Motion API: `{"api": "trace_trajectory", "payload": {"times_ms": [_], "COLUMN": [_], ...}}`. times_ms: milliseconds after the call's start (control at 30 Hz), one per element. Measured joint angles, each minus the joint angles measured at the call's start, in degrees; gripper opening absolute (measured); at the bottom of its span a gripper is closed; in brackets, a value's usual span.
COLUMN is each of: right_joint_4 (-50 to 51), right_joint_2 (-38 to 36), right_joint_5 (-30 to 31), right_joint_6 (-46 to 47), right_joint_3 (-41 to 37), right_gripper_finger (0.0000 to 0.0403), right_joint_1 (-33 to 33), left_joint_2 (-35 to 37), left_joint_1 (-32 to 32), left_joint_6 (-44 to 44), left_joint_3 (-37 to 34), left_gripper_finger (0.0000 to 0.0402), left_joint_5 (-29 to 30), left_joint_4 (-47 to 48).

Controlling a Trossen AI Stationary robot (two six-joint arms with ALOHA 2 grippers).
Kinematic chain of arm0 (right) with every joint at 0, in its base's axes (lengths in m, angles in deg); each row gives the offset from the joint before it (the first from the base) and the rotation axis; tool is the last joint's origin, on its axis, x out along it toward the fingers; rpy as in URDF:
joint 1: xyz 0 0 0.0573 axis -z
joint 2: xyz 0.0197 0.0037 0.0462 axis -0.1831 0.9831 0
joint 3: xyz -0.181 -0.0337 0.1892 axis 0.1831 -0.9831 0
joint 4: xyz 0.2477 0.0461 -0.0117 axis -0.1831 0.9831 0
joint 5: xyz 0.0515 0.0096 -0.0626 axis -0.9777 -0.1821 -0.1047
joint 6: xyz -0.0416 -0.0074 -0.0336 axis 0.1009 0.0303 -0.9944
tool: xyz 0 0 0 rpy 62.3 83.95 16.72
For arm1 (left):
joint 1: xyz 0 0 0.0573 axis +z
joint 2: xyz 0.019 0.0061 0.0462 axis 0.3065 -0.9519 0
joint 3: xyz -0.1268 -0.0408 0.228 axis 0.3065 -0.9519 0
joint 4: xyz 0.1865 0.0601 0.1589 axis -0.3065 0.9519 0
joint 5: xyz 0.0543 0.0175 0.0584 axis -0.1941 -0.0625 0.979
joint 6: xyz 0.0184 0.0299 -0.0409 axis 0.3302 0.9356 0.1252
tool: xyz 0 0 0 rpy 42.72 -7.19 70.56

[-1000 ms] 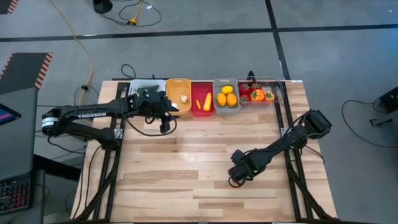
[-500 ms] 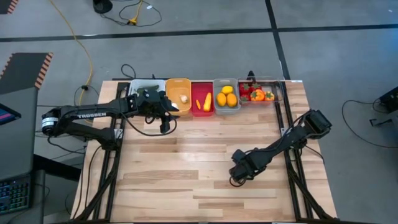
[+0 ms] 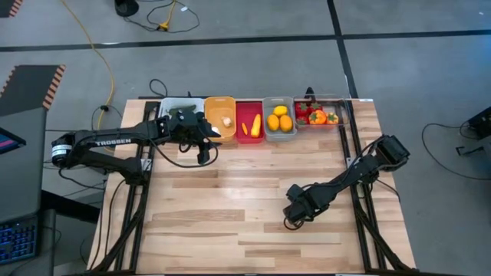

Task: Sort produce into baskets
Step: Put the green chili pepper into the white bin

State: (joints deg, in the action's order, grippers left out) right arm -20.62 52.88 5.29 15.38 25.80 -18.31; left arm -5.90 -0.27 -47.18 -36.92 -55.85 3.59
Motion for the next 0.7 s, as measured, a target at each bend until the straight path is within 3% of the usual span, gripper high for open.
{"api": "trace_trajectory", "payload": {"times_ms": [167, 400, 700], "right_joint_4": [-0.31, -0.88, -13.65], "right_joint_2": [0.00, 0.07, 0.06], "right_joint_5": [-0.06, 0.48, 14.14], "right_joint_6": [-0.02, -4.02, -22.70], "right_joint_3": [-0.02, 3.57, 10.77], "right_gripper_finger": [0.0066, 0.0059, 0.0059], "right_joint_1": [0.17, 3.20, 9.90], "left_joint_2": [0.00, 0.00, 0.00], "left_joint_1": [0.00, -0.47, -5.14], "left_joint_6": [-0.09, -0.20, 0.61], "left_joint_3": [0.00, 0.00, 0.00], "left_gripper_finger": [0.0137, 0.0137, 0.0137], "left_joint_5": [0.00, -3.51, -11.08], "left_joint_4": [-0.03, -2.21, -4.59]}}
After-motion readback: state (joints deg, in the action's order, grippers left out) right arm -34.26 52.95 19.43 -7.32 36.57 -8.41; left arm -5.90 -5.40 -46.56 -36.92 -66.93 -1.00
